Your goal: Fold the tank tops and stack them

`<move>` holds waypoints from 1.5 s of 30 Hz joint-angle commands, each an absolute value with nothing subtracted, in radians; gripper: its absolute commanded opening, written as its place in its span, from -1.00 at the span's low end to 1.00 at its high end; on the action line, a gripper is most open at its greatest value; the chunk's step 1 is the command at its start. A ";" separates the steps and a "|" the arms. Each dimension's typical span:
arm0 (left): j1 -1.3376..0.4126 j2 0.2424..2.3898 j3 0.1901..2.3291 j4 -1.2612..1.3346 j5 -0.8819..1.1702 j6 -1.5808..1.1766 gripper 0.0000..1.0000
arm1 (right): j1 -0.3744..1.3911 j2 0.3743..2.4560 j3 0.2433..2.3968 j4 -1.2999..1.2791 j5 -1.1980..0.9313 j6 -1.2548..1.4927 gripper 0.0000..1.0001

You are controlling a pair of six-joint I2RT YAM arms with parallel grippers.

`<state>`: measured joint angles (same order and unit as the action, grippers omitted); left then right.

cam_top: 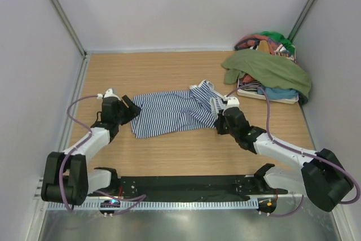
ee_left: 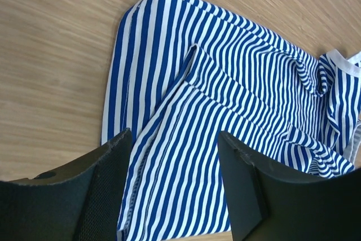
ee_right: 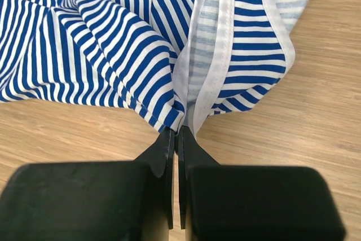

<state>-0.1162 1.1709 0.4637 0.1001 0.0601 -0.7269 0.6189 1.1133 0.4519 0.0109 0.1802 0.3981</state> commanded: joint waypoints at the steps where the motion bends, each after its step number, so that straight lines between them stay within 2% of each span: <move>1: -0.132 1.239 0.538 0.133 0.091 -0.726 0.26 | 0.621 1.130 0.459 0.141 0.201 0.416 -0.98; 8: -0.193 1.413 0.659 0.106 0.026 -0.710 0.11 | 0.620 1.152 0.445 0.160 0.227 0.431 -0.98; 11: -0.206 1.488 0.715 0.084 0.009 -0.703 -0.04 | 0.620 1.141 0.437 0.167 0.224 0.430 -0.98; 22: -0.209 1.626 0.801 0.049 -0.061 -0.673 -0.16 | 0.621 1.140 0.437 0.164 0.222 0.434 -0.98; 25: -0.210 1.643 0.805 0.049 -0.054 -0.669 -0.41 | 0.621 1.140 0.437 0.164 0.224 0.433 -0.98; 26: -0.210 1.646 0.808 0.049 -0.049 -0.667 -0.56 | 0.621 1.141 0.437 0.166 0.224 0.434 -0.97; 29: -0.212 1.628 0.802 0.046 -0.041 -0.663 -0.85 | 0.620 1.140 0.439 0.163 0.229 0.436 -0.98; 35: -0.219 1.519 0.749 0.038 -0.054 -0.658 -0.99 | 0.621 1.131 0.436 0.160 0.241 0.439 -0.98; 45: -0.219 1.278 0.658 0.021 -0.070 -0.655 -1.00 | 0.620 1.095 0.423 0.153 0.268 0.448 -0.97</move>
<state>-0.2161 1.3437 0.6823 0.0235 -0.0395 -0.6716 0.6189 1.1313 0.4362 0.1081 0.2268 0.4297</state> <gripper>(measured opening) 0.003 0.042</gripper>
